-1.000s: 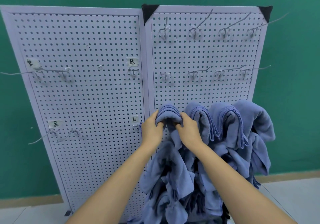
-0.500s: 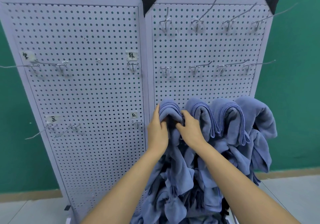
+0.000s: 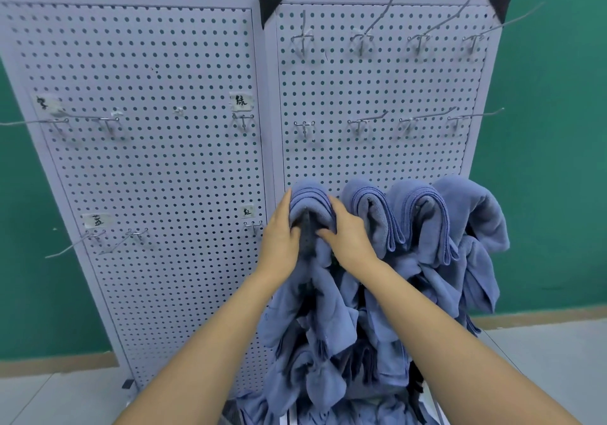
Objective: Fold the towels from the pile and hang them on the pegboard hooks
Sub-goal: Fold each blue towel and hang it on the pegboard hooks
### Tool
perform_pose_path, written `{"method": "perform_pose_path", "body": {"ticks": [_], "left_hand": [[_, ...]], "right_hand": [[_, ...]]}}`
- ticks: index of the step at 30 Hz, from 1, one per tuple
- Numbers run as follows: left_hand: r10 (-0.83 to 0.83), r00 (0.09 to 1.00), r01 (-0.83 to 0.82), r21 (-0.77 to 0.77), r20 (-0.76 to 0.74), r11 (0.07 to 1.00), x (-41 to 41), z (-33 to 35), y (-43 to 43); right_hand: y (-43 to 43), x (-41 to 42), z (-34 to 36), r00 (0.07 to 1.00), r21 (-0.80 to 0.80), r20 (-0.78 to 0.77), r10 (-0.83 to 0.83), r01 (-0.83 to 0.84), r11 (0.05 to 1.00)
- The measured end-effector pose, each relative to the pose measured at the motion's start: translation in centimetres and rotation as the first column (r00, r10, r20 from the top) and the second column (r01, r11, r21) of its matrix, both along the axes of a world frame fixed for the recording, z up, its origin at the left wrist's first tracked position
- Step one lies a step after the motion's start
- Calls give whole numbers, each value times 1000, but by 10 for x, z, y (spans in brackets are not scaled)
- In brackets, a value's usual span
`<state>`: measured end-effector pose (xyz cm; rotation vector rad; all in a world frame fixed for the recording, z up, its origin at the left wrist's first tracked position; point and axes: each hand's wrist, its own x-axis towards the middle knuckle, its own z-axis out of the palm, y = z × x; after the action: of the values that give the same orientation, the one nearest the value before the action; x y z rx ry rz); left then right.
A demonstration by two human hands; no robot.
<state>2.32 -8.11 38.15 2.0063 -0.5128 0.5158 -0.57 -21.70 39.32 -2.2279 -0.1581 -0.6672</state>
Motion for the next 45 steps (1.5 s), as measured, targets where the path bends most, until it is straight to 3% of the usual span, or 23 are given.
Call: {"method": "perform_pose_path", "body": {"ticks": [6, 11, 19, 28, 32, 34, 42, 45], "left_hand": [[64, 997, -64, 7, -52, 998, -40, -20, 16], [158, 979, -145, 110, -125, 983, -92, -43, 12], [-1, 944, 81, 229, -329, 970, -152, -154, -37], [-78, 757, 316, 260, -649, 912, -165, -315, -103], [-61, 695, 364, 278, -716, 889, -152, -376, -132], [-61, 681, 383, 284, -730, 879, -144, -398, -147], [-59, 677, 541, 442, -733, 715, -133, -473, -189], [-13, 730, 536, 561, -683, 631, -134, -488, -195]], "right_hand": [[-9, -57, -17, 983, -51, -185, -1, -9, 999], [-40, -117, -43, 938, -179, -346, 34, -101, 979], [-118, -182, -136, 846, -200, -532, 9, -136, 970], [-184, -185, -291, 706, -173, -707, -42, -115, 978], [-203, -172, -354, 634, -144, -773, -28, -132, 981], [-212, -163, -380, 618, -215, -785, -53, -191, 958], [-225, -137, -456, 577, -341, -811, -98, -329, 881], [-222, -128, -471, 584, -365, -803, -124, -316, 876]]}}
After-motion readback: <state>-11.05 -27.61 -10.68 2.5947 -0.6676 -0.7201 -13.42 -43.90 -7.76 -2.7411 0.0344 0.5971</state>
